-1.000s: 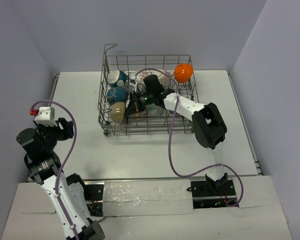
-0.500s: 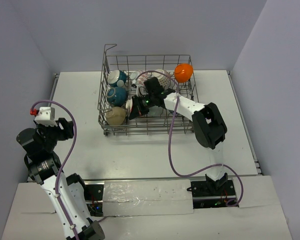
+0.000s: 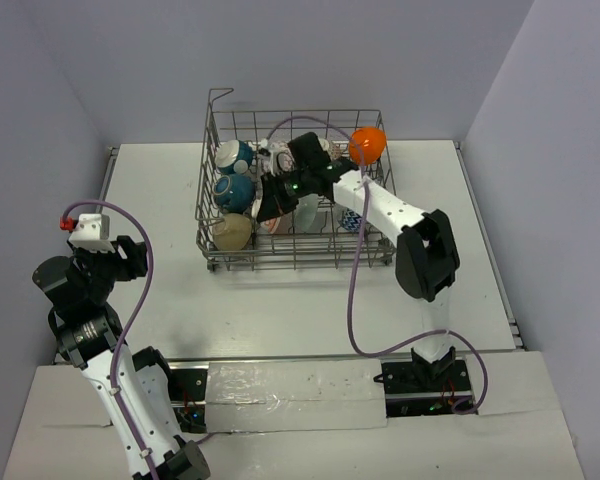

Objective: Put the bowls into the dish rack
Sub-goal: Reset both arms

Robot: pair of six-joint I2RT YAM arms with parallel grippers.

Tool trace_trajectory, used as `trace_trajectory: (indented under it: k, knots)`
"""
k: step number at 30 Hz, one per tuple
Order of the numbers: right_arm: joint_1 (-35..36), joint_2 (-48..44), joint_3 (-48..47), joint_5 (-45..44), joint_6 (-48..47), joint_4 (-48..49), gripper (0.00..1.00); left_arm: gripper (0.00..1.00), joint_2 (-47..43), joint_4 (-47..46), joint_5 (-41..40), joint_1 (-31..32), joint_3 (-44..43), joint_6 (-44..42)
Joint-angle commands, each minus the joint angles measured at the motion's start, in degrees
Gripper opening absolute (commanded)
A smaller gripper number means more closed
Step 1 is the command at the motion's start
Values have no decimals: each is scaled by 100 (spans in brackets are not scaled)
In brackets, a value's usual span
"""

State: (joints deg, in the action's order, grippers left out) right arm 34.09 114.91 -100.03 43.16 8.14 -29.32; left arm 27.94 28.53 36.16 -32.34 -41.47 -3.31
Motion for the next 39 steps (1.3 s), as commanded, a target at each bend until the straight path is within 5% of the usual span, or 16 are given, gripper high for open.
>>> trace_trajectory:
  k: [1,6,7,9,18,35,39]
  knots:
    - [-42,-838,-815,-473,-751,-705,17,69,-17,-111,110,-45,34,24]
    - [-51,-1409,-967,-1721,-1473,-1129,26,69,-35,-111,128,-45,25,32]
    - [-86,-1732,-853,-2045,-1569,-1094,34,69,-43,-103,145,-45,25,24]
    - [-130,-2312,-396,-2407,-1553,-858,46,69,-35,-94,180,-45,25,6]
    - [-445,-4651,1939,-4542,-2202,303,73,69,-70,-94,268,-36,-1,-3]
    - [-1896,-7518,5167,-4316,-2291,584,85,68,97,-146,383,-36,-10,59]
    - [-2643,-7834,5423,-3350,-2020,822,91,68,45,-181,365,-44,-1,103]
